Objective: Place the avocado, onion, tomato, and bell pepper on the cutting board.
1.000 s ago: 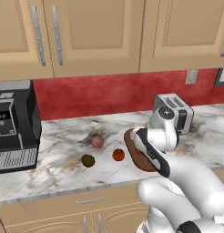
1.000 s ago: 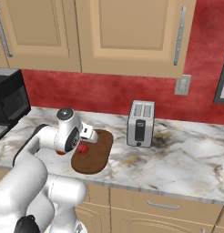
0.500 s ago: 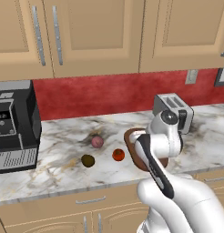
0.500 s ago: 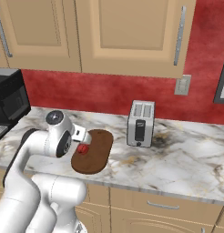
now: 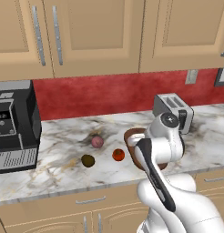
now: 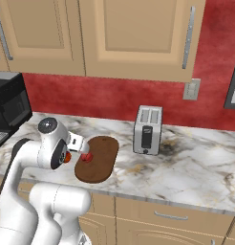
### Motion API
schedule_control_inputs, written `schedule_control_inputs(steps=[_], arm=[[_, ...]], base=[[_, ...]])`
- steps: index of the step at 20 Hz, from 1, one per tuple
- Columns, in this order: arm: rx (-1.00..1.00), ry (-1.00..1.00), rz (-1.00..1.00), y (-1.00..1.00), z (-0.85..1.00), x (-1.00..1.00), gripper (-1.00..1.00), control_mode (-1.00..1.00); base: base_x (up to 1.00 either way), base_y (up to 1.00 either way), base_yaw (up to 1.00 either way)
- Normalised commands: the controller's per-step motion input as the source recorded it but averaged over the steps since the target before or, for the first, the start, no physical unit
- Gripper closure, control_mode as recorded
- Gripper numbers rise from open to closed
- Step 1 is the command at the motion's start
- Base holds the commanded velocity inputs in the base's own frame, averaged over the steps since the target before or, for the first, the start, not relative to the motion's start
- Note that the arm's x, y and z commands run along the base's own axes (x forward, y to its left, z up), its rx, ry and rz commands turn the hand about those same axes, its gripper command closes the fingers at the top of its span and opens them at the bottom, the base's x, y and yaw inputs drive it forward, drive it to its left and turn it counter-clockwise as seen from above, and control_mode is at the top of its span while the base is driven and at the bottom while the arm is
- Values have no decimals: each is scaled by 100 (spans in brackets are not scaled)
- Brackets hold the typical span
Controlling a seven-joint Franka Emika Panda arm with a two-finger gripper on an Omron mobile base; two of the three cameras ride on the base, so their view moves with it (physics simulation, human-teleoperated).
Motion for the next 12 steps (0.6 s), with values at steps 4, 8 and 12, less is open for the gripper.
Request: schedule_control_inputs(steps=[4, 8, 12], arm=[[0, -1, 2, 17, 8, -11, -100, -100], [0, 0, 4, 17, 1, -9, -100, -100], [0, -2, 5, 12, 0, -12, -100, -100]], base=[[0, 0, 0], [0, 0, 0], [0, 0, 0]])
